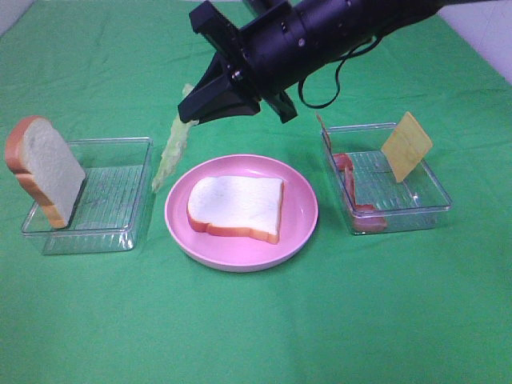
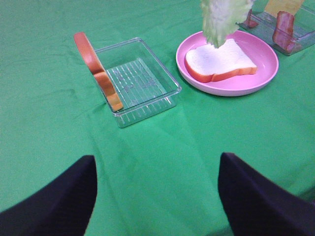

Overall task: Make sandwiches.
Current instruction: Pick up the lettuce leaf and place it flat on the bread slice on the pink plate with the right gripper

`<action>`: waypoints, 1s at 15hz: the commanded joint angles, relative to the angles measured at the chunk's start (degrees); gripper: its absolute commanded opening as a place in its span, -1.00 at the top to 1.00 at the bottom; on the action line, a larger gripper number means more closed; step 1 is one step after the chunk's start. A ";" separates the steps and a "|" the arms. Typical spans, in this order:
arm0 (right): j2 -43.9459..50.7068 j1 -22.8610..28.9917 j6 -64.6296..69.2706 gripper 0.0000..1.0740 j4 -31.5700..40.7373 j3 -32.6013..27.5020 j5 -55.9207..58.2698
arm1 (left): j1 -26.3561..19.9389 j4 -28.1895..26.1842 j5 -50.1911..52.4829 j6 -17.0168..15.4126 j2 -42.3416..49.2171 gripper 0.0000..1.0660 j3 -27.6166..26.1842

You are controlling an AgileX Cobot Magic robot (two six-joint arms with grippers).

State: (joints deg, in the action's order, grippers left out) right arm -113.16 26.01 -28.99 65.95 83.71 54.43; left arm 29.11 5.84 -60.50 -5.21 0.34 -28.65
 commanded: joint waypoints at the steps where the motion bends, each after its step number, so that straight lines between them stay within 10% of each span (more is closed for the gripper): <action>1: -4.13 0.11 -6.02 1.00 8.88 -0.29 0.40 | 0.17 0.23 0.57 -0.17 0.46 -0.26 0.06; 5: -8.94 0.00 -9.91 1.00 16.21 -0.29 1.03 | 0.17 0.23 0.57 -0.17 0.46 -0.26 0.06; 15: -10.03 -0.06 6.93 1.00 -12.61 -0.11 -8.88 | 0.17 0.23 0.57 -0.17 0.46 -0.26 0.06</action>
State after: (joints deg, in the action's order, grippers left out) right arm -123.42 26.01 -22.69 54.43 83.65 45.95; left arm 29.11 5.84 -60.50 -5.21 0.34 -28.65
